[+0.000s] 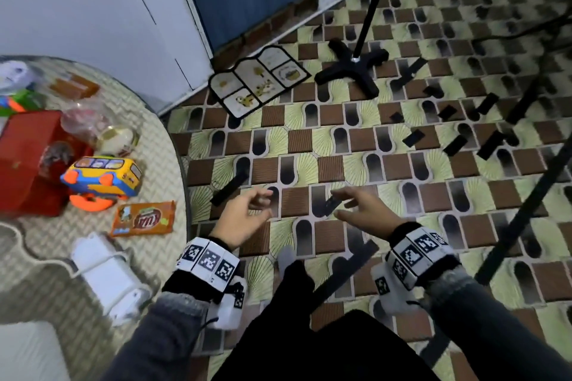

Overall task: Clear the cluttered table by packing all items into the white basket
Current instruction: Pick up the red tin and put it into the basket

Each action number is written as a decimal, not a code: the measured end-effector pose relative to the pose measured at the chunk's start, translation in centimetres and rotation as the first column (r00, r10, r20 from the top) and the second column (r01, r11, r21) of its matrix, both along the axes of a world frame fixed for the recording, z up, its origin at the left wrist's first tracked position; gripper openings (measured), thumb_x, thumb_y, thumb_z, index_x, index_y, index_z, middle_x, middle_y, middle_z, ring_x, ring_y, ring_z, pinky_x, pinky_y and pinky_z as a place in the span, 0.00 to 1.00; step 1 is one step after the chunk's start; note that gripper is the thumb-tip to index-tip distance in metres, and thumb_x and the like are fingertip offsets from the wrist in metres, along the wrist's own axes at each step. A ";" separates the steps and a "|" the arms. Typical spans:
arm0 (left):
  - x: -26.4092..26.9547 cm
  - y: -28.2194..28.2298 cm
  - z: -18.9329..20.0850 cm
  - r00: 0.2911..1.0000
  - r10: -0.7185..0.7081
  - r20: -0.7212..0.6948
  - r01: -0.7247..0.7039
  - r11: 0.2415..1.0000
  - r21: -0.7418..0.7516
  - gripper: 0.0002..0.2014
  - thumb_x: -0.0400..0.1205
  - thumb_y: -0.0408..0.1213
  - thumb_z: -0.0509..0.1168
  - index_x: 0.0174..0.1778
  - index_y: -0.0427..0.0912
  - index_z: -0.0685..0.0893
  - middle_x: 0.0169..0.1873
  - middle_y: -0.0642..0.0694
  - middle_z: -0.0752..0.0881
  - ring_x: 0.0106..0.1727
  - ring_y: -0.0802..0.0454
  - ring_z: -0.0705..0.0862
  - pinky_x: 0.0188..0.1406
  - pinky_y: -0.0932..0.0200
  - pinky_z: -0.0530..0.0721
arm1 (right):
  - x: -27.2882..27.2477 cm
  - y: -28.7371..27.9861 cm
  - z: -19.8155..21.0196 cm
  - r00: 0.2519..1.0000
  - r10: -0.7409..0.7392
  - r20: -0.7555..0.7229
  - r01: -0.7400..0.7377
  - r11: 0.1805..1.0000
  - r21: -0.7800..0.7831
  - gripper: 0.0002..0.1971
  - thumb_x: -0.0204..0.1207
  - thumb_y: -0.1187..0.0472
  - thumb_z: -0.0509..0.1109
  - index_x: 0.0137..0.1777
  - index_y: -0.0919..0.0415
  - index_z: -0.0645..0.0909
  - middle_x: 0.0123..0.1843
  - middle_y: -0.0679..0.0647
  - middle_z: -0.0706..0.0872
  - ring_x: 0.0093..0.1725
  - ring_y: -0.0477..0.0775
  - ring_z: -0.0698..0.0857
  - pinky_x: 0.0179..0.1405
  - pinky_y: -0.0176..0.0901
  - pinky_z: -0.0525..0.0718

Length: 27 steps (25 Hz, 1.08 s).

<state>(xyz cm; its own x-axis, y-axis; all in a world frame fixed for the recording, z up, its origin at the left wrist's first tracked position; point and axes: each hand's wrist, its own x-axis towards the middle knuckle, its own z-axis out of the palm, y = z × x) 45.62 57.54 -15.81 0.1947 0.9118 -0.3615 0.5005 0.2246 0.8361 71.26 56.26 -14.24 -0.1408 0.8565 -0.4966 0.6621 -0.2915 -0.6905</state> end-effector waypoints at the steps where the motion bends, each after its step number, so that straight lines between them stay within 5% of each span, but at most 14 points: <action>1: -0.6 1.9 0.1 1.000 0.019 0.004 -0.019 1.000 -0.001 0.15 0.78 0.25 0.68 0.57 0.46 0.82 0.46 0.44 0.85 0.48 0.51 0.83 0.62 0.48 0.82 | -0.5 2.1 0.0 1.000 0.011 -0.003 -0.011 1.000 -0.002 0.24 0.78 0.67 0.70 0.73 0.63 0.73 0.65 0.58 0.81 0.54 0.46 0.79 0.39 0.20 0.76; 8: -4.5 11.3 1.5 0.986 0.164 0.009 -0.164 0.986 0.025 0.16 0.78 0.25 0.68 0.59 0.43 0.81 0.51 0.44 0.85 0.53 0.52 0.84 0.56 0.67 0.80 | -5.8 14.8 -0.5 0.989 0.146 -0.036 -0.146 0.989 0.004 0.21 0.77 0.66 0.70 0.70 0.60 0.76 0.55 0.53 0.82 0.52 0.54 0.83 0.54 0.42 0.82; 12: -6.9 14.4 1.7 0.939 0.338 0.062 -0.338 0.941 -0.016 0.15 0.79 0.24 0.68 0.60 0.41 0.81 0.52 0.42 0.84 0.53 0.52 0.82 0.60 0.62 0.79 | -9.4 21.5 -1.9 0.944 0.325 -0.047 -0.327 0.945 -0.031 0.21 0.77 0.67 0.70 0.70 0.64 0.76 0.47 0.48 0.81 0.46 0.42 0.81 0.44 0.26 0.77; 15: -8.4 16.6 1.7 0.890 0.451 0.063 -0.452 0.892 -0.010 0.15 0.79 0.25 0.68 0.56 0.48 0.80 0.51 0.42 0.84 0.54 0.50 0.82 0.56 0.64 0.79 | -12.4 26.3 -1.7 0.898 0.435 -0.058 -0.439 0.896 -0.070 0.20 0.79 0.68 0.68 0.70 0.63 0.74 0.52 0.52 0.81 0.59 0.49 0.81 0.47 0.25 0.75; 18: -9.8 19.2 2.0 0.817 0.576 0.039 -0.576 0.817 0.007 0.14 0.80 0.25 0.66 0.57 0.45 0.80 0.51 0.42 0.84 0.53 0.50 0.82 0.48 0.74 0.79 | -15.3 31.6 -0.6 0.830 0.555 -0.055 -0.557 0.830 -0.027 0.17 0.78 0.68 0.68 0.67 0.63 0.76 0.51 0.51 0.80 0.55 0.50 0.81 0.44 0.22 0.73; 21: -11.2 20.5 2.7 0.748 0.664 0.014 -0.664 0.746 0.045 0.14 0.80 0.27 0.67 0.59 0.47 0.80 0.53 0.43 0.85 0.55 0.51 0.84 0.51 0.69 0.81 | -18.0 36.3 -0.3 0.768 0.637 -0.061 -0.638 0.770 -0.007 0.17 0.78 0.70 0.67 0.67 0.67 0.78 0.47 0.48 0.81 0.52 0.48 0.80 0.51 0.34 0.78; 27: -13.0 19.8 4.7 0.431 0.896 0.109 -0.898 0.413 0.151 0.14 0.80 0.29 0.67 0.59 0.47 0.81 0.51 0.47 0.87 0.55 0.58 0.84 0.48 0.65 0.82 | -26.1 40.9 1.6 0.512 0.852 -0.106 -0.857 0.516 0.005 0.19 0.80 0.63 0.68 0.70 0.56 0.76 0.59 0.52 0.82 0.60 0.52 0.82 0.55 0.39 0.79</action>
<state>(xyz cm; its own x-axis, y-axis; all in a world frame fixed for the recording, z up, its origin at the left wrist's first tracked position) 32.57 77.36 -11.12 -0.7676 0.6102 -0.1959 0.0893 0.4045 0.9102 45.16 97.17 -12.60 -0.8352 0.2780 -0.4745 0.5482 0.3535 -0.7580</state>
